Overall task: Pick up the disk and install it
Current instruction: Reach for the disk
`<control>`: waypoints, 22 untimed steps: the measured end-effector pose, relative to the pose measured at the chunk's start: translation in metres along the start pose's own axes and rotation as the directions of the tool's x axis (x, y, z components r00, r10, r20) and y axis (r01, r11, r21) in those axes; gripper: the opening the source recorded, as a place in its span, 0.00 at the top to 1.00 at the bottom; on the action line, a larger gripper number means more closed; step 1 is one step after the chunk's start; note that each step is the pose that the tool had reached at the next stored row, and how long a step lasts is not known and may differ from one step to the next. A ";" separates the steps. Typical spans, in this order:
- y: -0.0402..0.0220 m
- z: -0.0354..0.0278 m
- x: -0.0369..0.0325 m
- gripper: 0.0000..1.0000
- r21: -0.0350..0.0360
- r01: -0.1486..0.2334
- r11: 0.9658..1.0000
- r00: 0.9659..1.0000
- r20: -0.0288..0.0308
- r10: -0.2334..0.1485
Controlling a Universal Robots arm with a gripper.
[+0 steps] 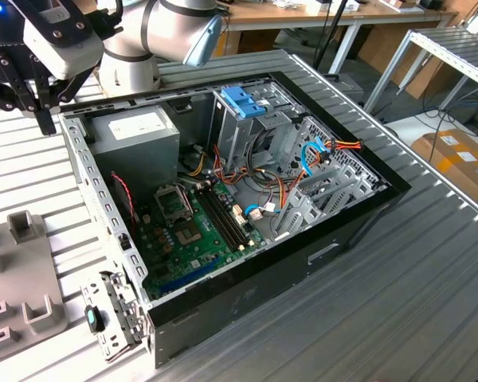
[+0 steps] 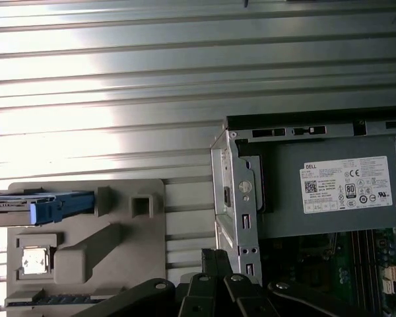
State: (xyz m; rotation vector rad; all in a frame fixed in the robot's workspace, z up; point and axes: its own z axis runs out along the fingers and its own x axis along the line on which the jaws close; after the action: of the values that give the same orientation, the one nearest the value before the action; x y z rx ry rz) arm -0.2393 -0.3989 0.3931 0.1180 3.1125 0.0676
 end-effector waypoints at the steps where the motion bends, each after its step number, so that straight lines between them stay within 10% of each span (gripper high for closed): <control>1: 0.0000 0.0000 0.0002 0.89 0.000 0.000 1.000 1.000 0.000 0.000; 22: -0.0005 -0.0001 0.0059 0.89 0.000 0.000 1.000 1.000 0.000 0.000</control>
State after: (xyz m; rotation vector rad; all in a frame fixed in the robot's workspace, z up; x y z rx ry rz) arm -0.2453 -0.3989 0.3931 0.1180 3.1125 0.0676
